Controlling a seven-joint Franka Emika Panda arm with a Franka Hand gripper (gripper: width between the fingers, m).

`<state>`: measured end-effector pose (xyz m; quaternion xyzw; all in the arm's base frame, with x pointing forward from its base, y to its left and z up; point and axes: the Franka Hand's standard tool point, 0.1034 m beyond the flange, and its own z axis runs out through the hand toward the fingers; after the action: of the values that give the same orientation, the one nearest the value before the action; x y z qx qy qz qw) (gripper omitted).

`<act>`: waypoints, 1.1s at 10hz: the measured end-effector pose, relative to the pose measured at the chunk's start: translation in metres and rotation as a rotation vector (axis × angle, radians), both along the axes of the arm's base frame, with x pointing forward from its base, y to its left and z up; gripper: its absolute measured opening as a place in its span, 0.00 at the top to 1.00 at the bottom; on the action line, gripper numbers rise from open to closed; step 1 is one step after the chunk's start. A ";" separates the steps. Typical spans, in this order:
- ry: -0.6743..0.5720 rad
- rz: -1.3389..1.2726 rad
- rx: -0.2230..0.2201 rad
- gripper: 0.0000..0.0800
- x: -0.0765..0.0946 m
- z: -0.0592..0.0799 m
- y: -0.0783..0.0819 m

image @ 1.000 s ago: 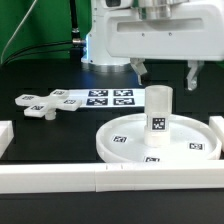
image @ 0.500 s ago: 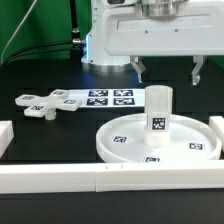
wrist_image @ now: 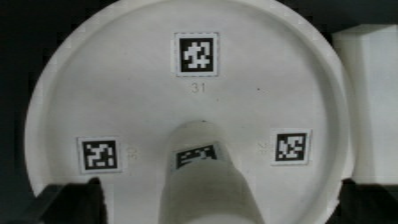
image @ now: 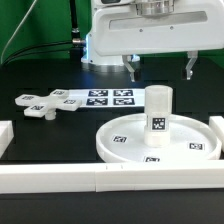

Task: Assemble round table

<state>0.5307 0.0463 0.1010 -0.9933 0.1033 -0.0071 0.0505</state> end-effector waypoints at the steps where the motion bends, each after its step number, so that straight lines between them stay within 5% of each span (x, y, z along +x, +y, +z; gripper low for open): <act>1: -0.014 0.199 -0.044 0.19 0.000 0.000 -0.002; 3: -0.036 0.496 -0.109 0.19 -0.002 -0.003 -0.007; 7: -0.048 0.614 -0.112 0.19 -0.003 -0.006 -0.017; 11: -0.060 0.742 -0.149 0.19 -0.021 -0.020 -0.120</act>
Offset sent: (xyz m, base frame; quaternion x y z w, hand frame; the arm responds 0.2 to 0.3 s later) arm -0.0092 -0.0255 -0.0031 0.0040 0.0164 -0.1573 0.9874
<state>0.5094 -0.0741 0.0814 -0.9635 -0.2657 -0.0248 -0.0200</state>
